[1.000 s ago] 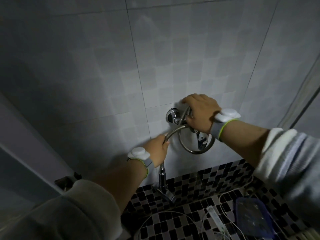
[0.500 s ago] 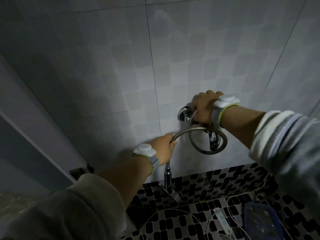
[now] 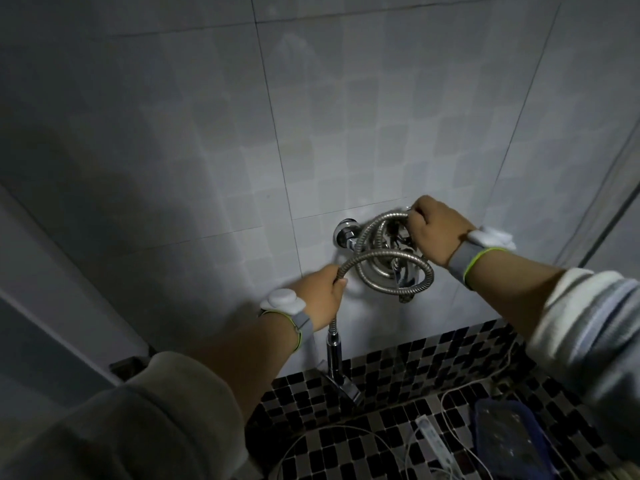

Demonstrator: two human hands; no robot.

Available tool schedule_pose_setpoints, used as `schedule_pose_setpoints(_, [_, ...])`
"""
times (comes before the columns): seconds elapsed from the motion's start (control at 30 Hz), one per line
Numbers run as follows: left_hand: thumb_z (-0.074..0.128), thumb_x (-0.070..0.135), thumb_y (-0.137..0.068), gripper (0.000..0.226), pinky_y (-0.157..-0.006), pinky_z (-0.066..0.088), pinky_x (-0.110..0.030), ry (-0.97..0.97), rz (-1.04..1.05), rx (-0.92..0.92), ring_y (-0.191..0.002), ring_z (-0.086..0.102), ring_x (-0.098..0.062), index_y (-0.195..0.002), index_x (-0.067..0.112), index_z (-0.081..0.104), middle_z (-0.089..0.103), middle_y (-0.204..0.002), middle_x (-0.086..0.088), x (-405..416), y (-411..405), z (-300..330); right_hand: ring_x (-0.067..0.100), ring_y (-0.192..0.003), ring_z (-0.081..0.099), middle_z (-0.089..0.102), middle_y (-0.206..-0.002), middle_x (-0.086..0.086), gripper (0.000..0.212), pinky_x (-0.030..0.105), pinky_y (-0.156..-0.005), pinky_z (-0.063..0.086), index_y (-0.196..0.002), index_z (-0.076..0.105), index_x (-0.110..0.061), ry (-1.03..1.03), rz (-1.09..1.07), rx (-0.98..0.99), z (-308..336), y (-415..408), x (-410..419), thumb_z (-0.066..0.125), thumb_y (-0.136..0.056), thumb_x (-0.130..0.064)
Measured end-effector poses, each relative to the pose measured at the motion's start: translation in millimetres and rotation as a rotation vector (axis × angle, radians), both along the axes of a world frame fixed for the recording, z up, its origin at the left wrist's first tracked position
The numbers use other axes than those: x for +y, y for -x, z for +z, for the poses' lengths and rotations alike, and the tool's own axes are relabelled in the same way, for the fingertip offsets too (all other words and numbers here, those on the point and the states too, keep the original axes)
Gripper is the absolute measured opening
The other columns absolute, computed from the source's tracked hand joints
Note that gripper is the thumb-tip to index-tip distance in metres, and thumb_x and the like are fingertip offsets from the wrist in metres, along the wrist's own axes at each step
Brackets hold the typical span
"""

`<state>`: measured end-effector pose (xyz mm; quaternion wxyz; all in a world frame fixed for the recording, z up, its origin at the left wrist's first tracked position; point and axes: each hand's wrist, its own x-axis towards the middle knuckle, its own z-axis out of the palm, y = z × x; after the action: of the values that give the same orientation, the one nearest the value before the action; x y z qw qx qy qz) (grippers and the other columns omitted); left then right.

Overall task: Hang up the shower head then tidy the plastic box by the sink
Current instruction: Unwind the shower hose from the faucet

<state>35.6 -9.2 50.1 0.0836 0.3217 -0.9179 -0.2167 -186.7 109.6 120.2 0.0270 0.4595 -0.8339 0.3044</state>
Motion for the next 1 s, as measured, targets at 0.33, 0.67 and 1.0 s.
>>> schedule_pose_setpoints(0.33, [0.034,0.045,-0.100,0.026,-0.068,0.053,-0.041,0.016,-0.074,-0.046,-0.072,0.061,-0.024,-0.093,0.025,0.047,0.064,-0.082,-0.001,6,1,-2,0.025,-0.073,0.057,0.060,-0.085,0.003,0.020,0.029,-0.055,0.037,-0.084,0.052,-0.021,-0.340,-0.020,-0.020,-40,-10,33,0.058,-0.083,-0.040])
schedule_pose_setpoints(0.67, [0.034,0.047,-0.099,0.022,-0.065,0.050,-0.036,-0.007,-0.083,-0.049,-0.072,0.061,-0.021,-0.090,0.031,0.045,0.062,-0.080,0.004,11,-4,-3,0.029,-0.102,0.060,0.061,-0.117,0.006,0.049,0.043,-0.086,0.052,-0.123,0.054,-0.025,-0.029,0.071,0.027,10,-31,-22,0.052,-0.079,-0.046])
schedule_pose_setpoints(1.0, [0.036,0.043,-0.101,0.026,-0.071,0.052,-0.038,-0.011,-0.069,-0.027,-0.077,0.062,-0.025,-0.097,0.022,0.051,0.065,-0.086,-0.002,10,-9,2,0.028,-0.104,0.060,0.061,-0.114,0.000,0.054,0.041,-0.089,0.047,-0.117,0.058,-0.037,-0.215,0.042,0.176,-6,-35,-48,0.045,-0.069,-0.058])
